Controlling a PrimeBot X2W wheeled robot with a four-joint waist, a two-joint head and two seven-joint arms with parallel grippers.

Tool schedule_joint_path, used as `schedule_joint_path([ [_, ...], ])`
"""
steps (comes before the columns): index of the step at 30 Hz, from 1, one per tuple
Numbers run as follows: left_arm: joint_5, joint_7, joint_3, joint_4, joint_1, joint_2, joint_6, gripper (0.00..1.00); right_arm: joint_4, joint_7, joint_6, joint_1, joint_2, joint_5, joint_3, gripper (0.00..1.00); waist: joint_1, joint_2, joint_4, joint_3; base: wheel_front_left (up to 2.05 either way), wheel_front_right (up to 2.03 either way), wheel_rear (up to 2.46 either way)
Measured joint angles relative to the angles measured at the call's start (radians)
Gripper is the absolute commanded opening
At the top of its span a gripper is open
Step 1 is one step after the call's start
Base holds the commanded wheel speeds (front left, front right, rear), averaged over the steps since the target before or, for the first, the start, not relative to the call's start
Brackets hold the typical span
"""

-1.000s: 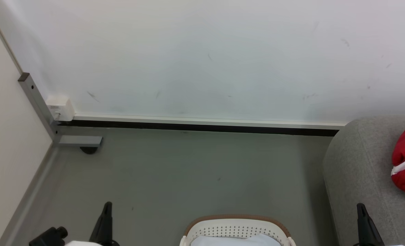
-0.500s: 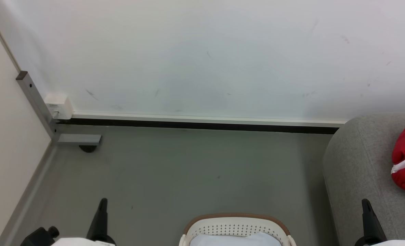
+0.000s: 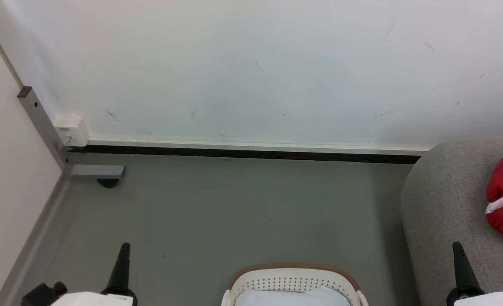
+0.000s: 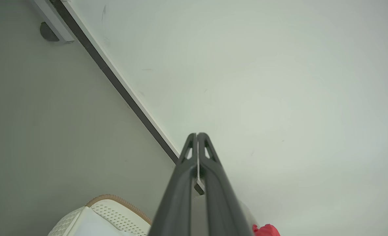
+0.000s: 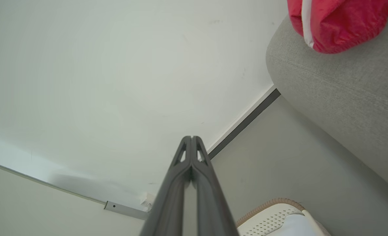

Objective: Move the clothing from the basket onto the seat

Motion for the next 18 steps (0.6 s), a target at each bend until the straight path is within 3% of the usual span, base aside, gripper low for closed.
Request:
schedule_joint_path([
  [18,-0.171,0.047,0.025,-0.011,-0.009,-0.002,0.000,0.00,-0.010,0.045,0.000,-0.011,0.002,0.167,-0.024,0.00,0.0000,0.0000,-0.003,0.011,0.00,0.00,0.00],
])
